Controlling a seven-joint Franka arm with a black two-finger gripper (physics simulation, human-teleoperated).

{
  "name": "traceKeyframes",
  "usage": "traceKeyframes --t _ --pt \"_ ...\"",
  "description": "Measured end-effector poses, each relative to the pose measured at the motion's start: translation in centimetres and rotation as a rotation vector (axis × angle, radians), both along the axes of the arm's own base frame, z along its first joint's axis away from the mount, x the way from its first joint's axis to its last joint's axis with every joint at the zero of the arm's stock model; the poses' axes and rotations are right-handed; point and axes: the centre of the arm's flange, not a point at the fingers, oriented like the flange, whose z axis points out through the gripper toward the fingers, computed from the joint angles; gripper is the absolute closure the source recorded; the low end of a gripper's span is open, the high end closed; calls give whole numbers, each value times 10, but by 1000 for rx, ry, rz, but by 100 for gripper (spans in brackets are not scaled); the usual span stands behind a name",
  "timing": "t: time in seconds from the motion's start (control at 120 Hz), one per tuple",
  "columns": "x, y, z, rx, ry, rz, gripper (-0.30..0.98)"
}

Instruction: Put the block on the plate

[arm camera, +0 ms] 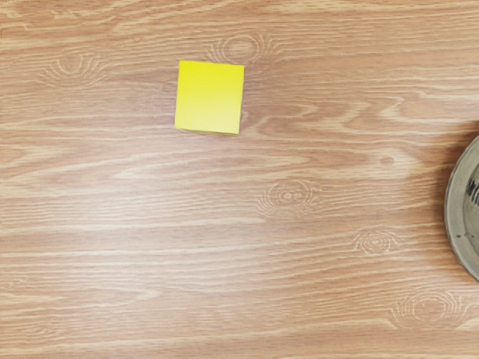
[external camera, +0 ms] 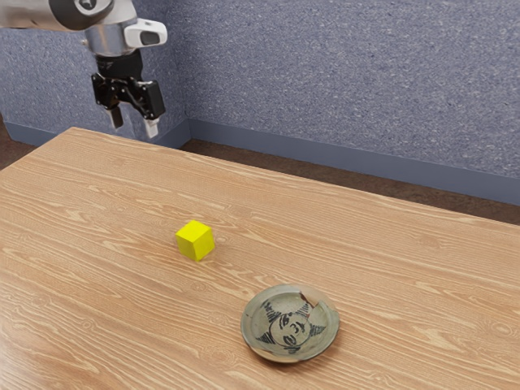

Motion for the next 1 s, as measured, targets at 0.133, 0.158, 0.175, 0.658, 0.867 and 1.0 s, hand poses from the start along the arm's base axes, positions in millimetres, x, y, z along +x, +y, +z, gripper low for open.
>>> traceKeyframes --t 0.133,0.158,0.175,0.658,0.867,1.0 --pt "3 -1 1 3 -18 7 0" --pt "3 -2 1 4 -21 8 0" --pt "3 -2 1 4 -22 8 0" --pt "38 38 -109 13 85 20 0" --pt "54 49 -165 0 111 8 0" --pt "67 52 -191 -6 116 -3 0"
